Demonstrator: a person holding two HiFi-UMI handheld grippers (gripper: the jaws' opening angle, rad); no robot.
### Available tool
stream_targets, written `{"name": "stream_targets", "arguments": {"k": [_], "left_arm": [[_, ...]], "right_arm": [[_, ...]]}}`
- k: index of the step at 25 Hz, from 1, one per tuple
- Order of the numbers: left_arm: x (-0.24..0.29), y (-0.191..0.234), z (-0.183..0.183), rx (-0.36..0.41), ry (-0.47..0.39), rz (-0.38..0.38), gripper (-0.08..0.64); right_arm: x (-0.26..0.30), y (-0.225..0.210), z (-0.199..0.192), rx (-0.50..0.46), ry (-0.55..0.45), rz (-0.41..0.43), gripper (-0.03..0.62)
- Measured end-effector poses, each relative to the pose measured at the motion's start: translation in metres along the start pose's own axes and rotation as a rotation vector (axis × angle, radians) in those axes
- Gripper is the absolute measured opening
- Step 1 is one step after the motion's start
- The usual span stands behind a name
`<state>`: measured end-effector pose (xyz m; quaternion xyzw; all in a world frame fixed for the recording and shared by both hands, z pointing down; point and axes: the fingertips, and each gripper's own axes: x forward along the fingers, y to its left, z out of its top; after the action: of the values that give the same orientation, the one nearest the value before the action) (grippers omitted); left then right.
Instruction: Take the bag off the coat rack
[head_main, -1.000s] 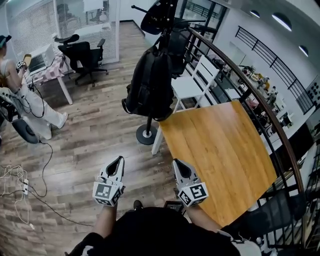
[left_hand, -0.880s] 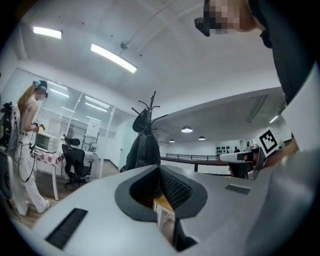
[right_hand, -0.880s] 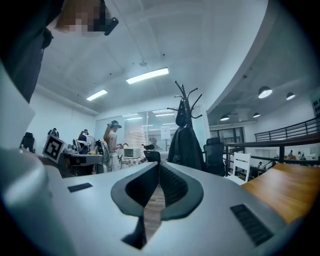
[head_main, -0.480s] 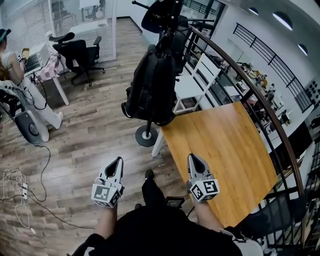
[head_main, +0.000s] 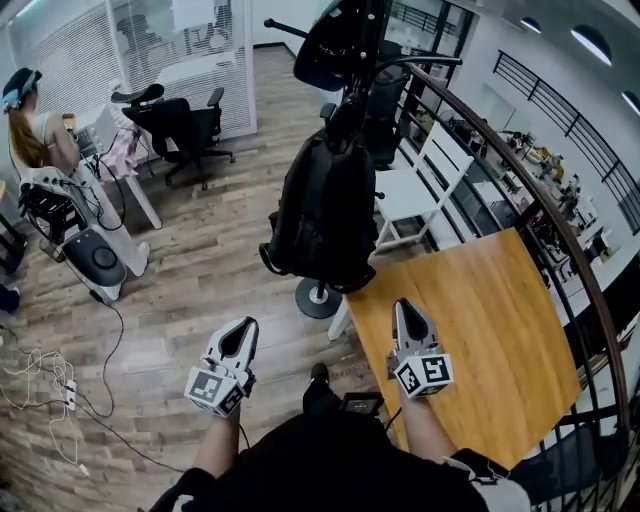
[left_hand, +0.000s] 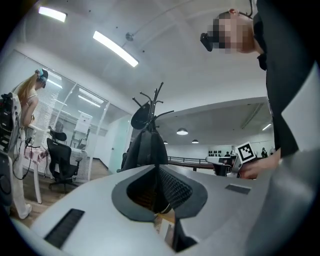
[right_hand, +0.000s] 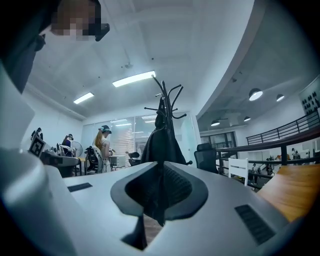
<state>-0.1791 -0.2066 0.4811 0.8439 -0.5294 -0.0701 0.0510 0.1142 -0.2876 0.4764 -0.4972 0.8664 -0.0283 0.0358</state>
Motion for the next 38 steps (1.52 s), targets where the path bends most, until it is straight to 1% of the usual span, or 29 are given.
{"name": "stream_targets", "arguments": {"k": [3,7,8,10,11,17,20,22,25,27,29,31,35,38], "left_arm": [[0.031,0.015,0.001,0.012,0.036,0.006,0.02],[0.07,0.035,0.006,0.036,0.053,0.005,0.02],[0.081,0.04,0.01,0.034,0.054,0.008,0.023],[0.1,0.052,0.017,0.039,0.057,0.015,0.055],[0.11,0.058,0.02,0.045,0.06,0.018,0.077],[0.162,0.081,0.035,0.067,0.093,0.053,0.119],[0.179,0.084,0.031,0.077,0.109,0.028,0.14],[0.191,0.087,0.028,0.067,0.131,0.009,0.166],[0.209,0.102,0.023,0.063,0.15,-0.014,0.191],[0.219,0.112,0.018,0.052,0.153,-0.024,0.211],[0.231,0.121,0.015,0.037,0.152,-0.041,0.221],[0.244,0.121,0.012,0.023,0.158,-0.082,0.224],[0.269,0.113,0.0,0.01,0.18,-0.187,0.222],[0.278,0.111,-0.003,-0.012,0.174,-0.25,0.19]], "right_arm": [[0.026,-0.009,0.003,0.003,0.001,0.03,0.034],[0.052,-0.027,0.012,-0.013,-0.003,0.064,0.037],[0.06,-0.032,0.015,-0.012,-0.001,0.072,0.048],[0.077,-0.038,0.017,-0.003,0.008,0.09,0.131],[0.085,-0.04,0.017,0.001,0.013,0.101,0.141],[0.123,-0.035,0.013,0.014,0.034,0.193,0.167],[0.131,-0.031,0.012,0.048,0.039,0.21,0.189],[0.138,-0.03,0.013,0.058,0.038,0.204,0.195],[0.155,-0.031,0.01,0.051,0.037,0.164,0.195],[0.165,-0.033,0.007,0.045,0.048,0.134,0.195],[0.177,-0.034,0.007,0.027,0.059,0.122,0.195],[0.188,-0.032,0.006,0.011,0.074,0.108,0.195],[0.195,-0.032,-0.004,0.008,0.113,0.046,0.193],[0.198,-0.032,-0.006,-0.008,0.114,0.034,0.15]]}}
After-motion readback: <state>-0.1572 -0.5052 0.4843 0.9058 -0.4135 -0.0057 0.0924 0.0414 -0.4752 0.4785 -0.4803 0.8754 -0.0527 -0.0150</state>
